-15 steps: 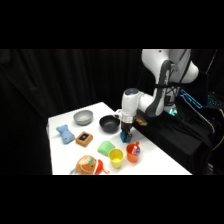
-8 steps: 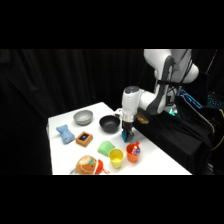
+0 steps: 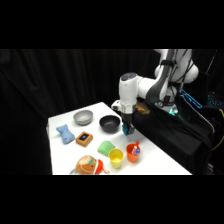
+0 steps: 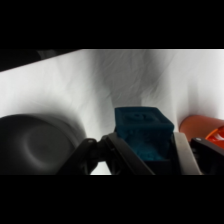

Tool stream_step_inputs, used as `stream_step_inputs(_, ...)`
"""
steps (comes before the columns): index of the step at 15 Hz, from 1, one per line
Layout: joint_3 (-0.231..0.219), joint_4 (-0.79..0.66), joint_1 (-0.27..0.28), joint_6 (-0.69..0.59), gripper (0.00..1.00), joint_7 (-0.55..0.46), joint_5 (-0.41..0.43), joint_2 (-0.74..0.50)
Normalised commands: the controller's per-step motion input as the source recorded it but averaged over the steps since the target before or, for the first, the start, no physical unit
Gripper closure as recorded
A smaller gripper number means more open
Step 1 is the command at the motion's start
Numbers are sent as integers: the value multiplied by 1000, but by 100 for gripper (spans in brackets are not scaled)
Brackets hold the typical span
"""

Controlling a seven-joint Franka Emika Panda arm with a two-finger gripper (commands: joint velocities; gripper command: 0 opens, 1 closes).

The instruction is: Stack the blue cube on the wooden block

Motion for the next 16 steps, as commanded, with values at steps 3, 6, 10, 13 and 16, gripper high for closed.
stream_step_inputs(3, 236, 75, -257, -397, 76, -75, -35, -337)
stream_step_inputs(6, 181, 140, -211, -309, 76, -122, 11, -216)
stream_step_inputs(10, 114, 271, -182, -208, 76, -173, 50, -6)
stream_step_inputs(13, 64, 395, -167, -189, 76, -225, 93, 160)
stream_step_inputs(16, 32, 481, -148, -211, 76, -253, 131, 251)
